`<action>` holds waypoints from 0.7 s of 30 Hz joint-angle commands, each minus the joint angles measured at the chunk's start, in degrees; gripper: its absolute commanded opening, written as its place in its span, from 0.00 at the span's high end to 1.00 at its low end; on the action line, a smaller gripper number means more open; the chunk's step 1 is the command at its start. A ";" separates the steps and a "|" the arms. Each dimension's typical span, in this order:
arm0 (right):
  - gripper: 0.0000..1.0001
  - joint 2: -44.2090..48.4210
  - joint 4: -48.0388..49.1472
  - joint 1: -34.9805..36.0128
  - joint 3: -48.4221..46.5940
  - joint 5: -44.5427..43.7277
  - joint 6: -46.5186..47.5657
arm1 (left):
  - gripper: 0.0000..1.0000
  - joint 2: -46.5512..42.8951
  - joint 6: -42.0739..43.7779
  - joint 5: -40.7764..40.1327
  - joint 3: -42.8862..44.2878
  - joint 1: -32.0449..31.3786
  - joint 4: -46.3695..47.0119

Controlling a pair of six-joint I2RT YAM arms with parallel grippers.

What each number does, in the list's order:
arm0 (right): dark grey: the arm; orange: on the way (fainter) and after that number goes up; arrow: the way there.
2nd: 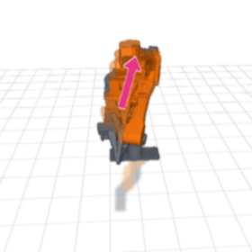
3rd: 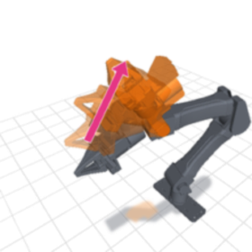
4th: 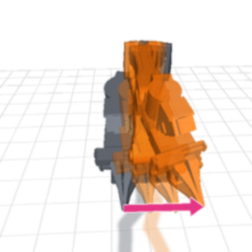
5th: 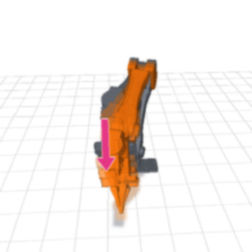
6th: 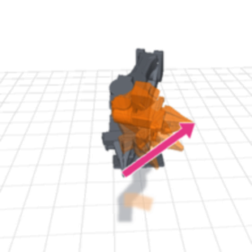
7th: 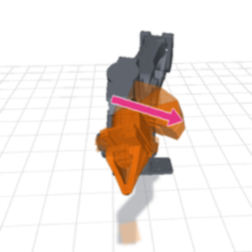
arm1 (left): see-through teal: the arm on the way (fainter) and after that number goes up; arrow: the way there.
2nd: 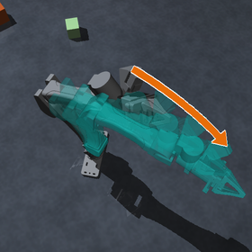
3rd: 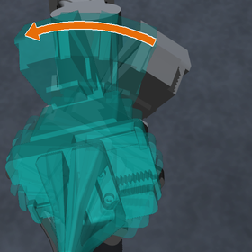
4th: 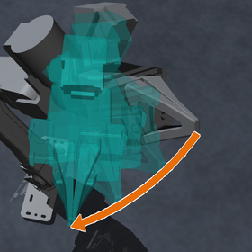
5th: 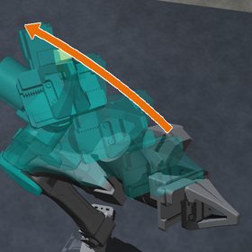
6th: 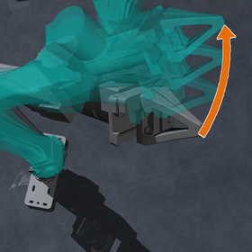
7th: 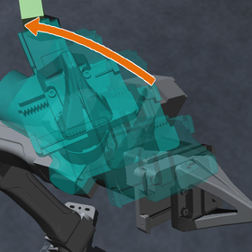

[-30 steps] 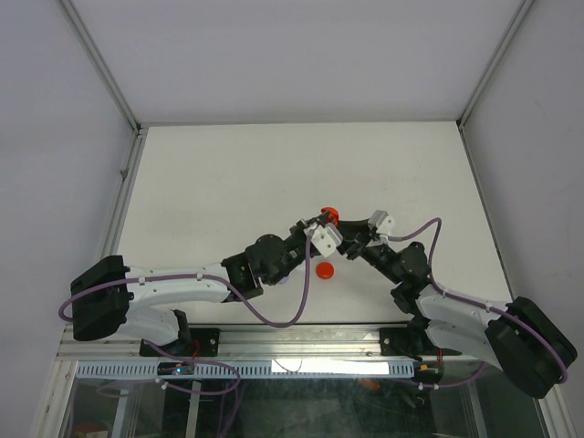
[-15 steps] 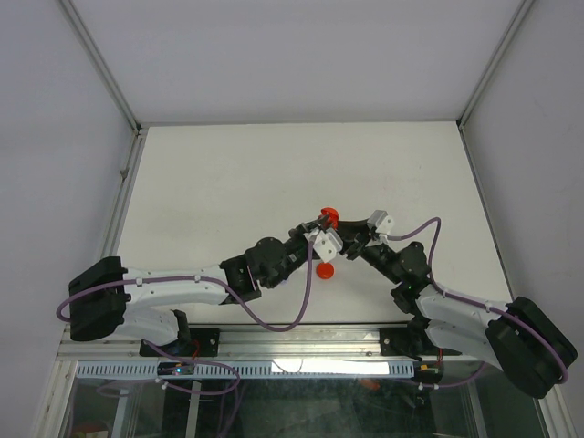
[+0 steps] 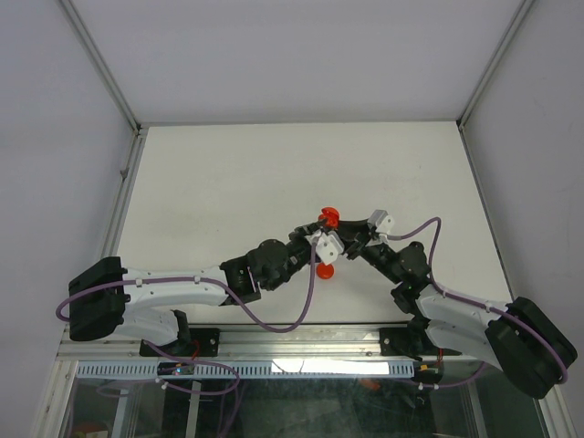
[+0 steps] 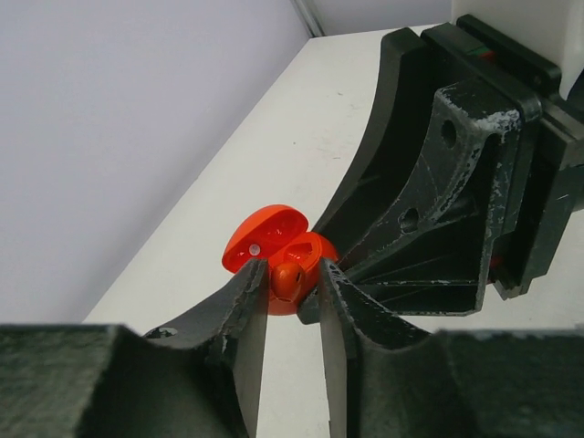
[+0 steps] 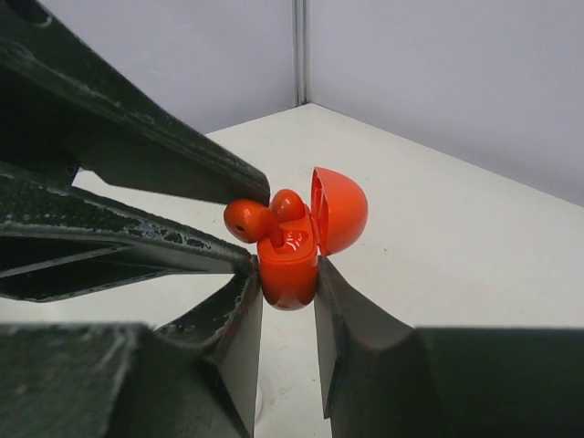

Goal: Insert the wireless bluetooth earbuds into the charging case
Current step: Place the earbud in the charging case.

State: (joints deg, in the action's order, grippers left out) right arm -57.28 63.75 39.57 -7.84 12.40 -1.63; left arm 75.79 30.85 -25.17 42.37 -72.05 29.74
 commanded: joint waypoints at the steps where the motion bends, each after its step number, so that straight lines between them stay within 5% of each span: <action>1: 1.00 0.89 4.63 -0.10 -2.04 -1.33 -0.15 | 0.68 -2.25 -2.97 0.73 1.24 -0.73 -0.77; 21: 1.00 -0.82 5.45 -0.10 -1.88 -1.77 0.31 | 0.44 -6.90 -41.28 -3.15 13.72 1.49 -23.72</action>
State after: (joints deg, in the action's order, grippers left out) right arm -58.04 64.49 39.57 -7.84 11.55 -1.58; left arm 71.11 2.72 -26.98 51.90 -71.90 11.94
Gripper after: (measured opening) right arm 0.280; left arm 0.551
